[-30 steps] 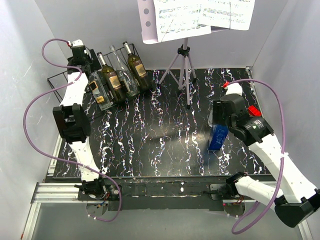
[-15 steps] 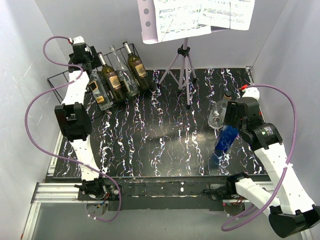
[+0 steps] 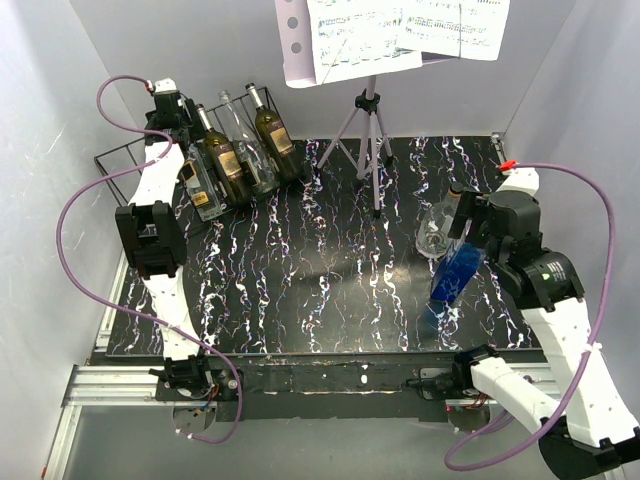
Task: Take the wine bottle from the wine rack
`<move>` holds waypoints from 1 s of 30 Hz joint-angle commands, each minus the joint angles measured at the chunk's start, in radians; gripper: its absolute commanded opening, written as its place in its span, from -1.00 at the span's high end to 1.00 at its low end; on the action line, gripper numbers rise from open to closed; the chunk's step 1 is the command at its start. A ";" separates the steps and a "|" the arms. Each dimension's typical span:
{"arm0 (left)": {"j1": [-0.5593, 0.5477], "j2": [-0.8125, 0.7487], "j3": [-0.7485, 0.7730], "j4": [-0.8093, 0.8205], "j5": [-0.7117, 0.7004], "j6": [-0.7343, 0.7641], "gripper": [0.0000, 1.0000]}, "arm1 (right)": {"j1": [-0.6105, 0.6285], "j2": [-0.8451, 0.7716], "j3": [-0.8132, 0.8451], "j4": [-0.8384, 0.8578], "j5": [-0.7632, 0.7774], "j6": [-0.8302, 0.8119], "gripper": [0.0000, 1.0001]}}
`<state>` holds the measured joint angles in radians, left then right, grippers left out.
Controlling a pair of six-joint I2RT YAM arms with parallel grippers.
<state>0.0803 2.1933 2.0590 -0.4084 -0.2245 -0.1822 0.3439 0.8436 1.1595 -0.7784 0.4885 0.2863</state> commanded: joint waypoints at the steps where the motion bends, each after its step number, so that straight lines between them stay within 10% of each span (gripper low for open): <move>1: -0.004 0.014 0.038 0.002 -0.036 0.015 -0.29 | -0.003 -0.029 0.088 0.011 -0.022 0.010 -0.75; 10: -0.004 0.056 0.064 0.017 -0.072 0.050 -0.03 | -0.003 -0.081 0.054 0.079 -0.022 -0.009 -0.75; 18: -0.004 -0.007 0.030 0.054 -0.029 0.056 1.00 | -0.003 -0.087 0.058 0.097 -0.037 -0.013 -0.75; 30: -0.011 -0.211 -0.207 0.201 0.008 0.136 1.00 | -0.003 -0.094 0.062 0.131 -0.079 -0.032 -0.75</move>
<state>0.0719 2.1296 1.9102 -0.2459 -0.2226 -0.1272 0.3424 0.7643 1.2098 -0.7185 0.4274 0.2756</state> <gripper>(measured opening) 0.317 0.873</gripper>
